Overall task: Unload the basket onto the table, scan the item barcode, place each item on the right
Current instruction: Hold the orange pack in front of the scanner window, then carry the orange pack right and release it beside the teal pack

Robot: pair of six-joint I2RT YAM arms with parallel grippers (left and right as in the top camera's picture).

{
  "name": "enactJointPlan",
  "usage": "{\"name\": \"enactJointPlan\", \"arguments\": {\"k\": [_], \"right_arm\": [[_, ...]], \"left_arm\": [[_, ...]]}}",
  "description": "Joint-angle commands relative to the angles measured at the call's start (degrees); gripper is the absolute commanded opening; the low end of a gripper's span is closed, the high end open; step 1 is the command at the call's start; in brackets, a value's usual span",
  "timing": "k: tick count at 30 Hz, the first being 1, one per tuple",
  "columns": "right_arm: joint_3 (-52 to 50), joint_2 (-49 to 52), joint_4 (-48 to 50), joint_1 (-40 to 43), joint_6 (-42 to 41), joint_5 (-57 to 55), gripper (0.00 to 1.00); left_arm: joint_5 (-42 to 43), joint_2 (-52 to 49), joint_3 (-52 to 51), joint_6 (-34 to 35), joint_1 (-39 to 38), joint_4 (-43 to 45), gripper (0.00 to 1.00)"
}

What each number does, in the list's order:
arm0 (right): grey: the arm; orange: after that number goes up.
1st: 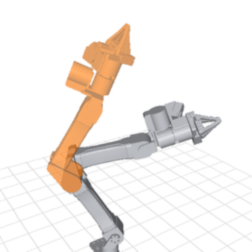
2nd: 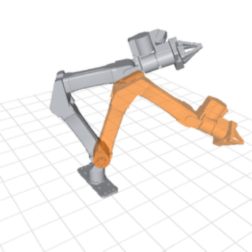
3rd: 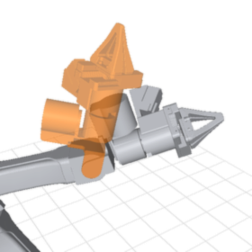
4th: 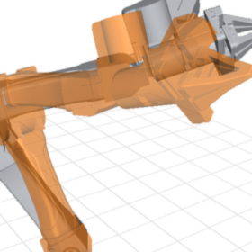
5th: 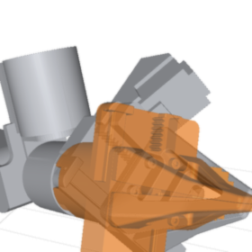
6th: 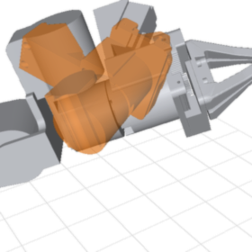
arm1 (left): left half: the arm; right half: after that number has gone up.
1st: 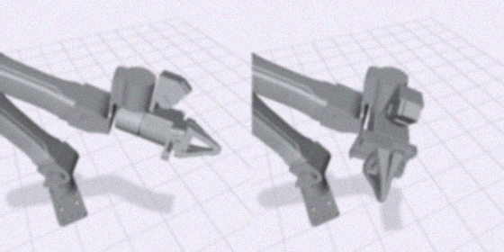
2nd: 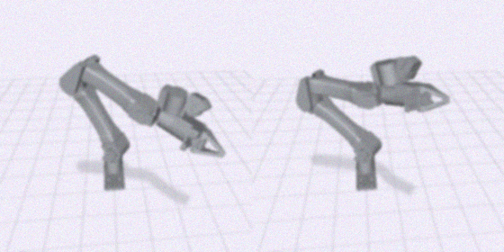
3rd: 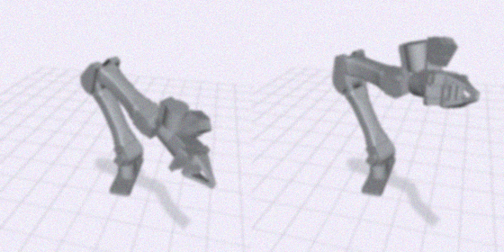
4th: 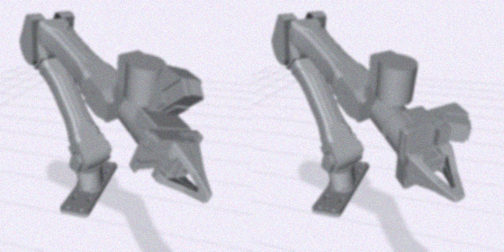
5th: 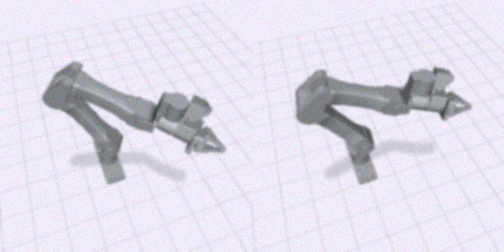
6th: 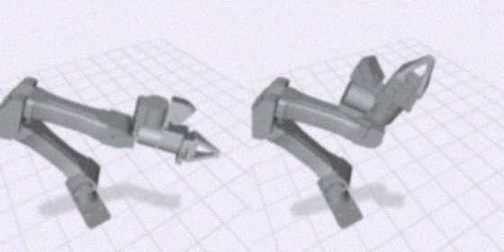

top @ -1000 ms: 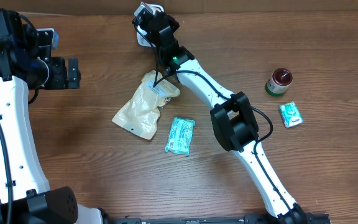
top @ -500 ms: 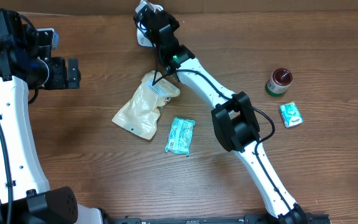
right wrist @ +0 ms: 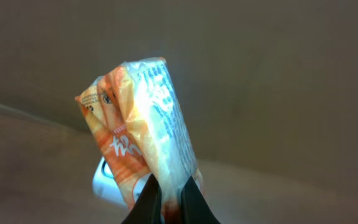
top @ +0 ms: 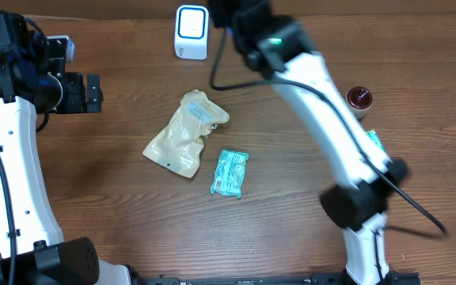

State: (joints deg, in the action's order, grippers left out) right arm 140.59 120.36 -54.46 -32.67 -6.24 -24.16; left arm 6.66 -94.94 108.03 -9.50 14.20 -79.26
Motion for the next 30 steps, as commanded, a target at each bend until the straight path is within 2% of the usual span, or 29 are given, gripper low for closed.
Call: {"name": "enactJointPlan", "arguments": {"k": [1, 6, 9, 21, 30], "right_arm": [[0.4, -4.5, -10.7, 1.0, -14.2, 0.1, 0.04], [0.0, -5.3, -33.9, 2.8, -27.4, 2.4, 0.04], [-3.0, -4.5, -41.8, 4.4, -33.6, 2.5, 0.04], [-32.1, -4.4, -37.4, 11.9, -34.5, 10.5, 0.04], [-43.6, -4.4, -34.9, 20.3, -34.0, 11.4, 0.04]], "left_arm": [[0.0, -0.3, 0.0, -1.2, -0.7, 0.0, 1.0], [0.0, -0.3, 0.0, -1.2, -0.7, 0.0, 1.0], [0.0, -0.3, 0.0, -1.2, -0.7, 0.0, 1.0], [0.0, -0.3, 0.0, -1.2, -0.7, 0.0, 1.0], [0.0, -0.3, 0.0, -1.2, -0.7, 0.0, 0.99]]}}
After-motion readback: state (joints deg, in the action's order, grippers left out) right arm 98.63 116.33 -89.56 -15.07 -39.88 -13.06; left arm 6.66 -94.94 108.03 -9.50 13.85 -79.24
